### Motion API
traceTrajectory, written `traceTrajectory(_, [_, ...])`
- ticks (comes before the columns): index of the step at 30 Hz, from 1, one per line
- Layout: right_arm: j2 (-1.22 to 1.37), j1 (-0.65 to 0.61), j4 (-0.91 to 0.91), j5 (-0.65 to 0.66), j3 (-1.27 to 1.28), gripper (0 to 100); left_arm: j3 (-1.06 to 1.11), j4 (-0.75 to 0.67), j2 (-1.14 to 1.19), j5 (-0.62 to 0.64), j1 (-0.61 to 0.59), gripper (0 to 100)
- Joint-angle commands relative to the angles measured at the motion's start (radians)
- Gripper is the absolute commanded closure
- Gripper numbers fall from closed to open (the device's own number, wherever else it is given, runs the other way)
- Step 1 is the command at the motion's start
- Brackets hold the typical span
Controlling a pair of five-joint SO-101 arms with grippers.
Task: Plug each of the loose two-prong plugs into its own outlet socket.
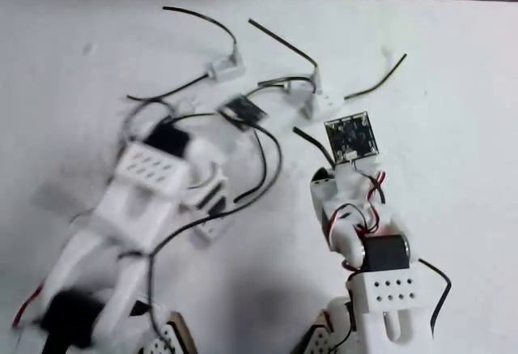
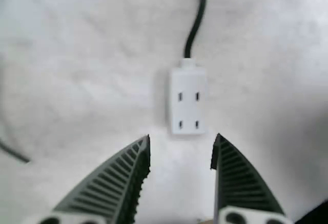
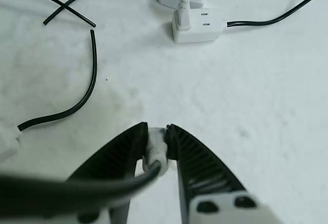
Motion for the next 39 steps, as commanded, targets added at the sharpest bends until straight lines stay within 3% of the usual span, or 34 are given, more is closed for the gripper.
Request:
traceTrajectory(1, [-0.018, -0.015, 0.038, 0.009, -0.018, 98.1, -0.035, 0.043, -0.236, -0.048, -0.145, 79])
traceTrajectory(8, [-0.01, -0.176, 0.163, 0.0, -0.124, 98.1, 0.104, -0.029, -0.426, -0.124, -0.519, 79])
traceTrajectory(16, [-0.007, -0.526, 0.148, -0.071, -0.135, 98.1, 0.483, -0.302, -0.541, -0.158, -0.748, 79])
traceTrajectory(22, [0.087, -0.684, 0.001, -0.086, -0.101, 98.1, 0.701, -0.446, -0.588, -0.153, -0.776, 79])
traceTrajectory(30, [0.364, -0.745, -0.239, -0.086, -0.087, 98.1, 0.766, -0.482, -0.595, -0.153, -0.779, 79])
traceTrajectory(39, [0.495, -0.756, -0.32, -0.086, -0.091, 98.1, 0.769, -0.482, -0.59, -0.153, -0.78, 79])
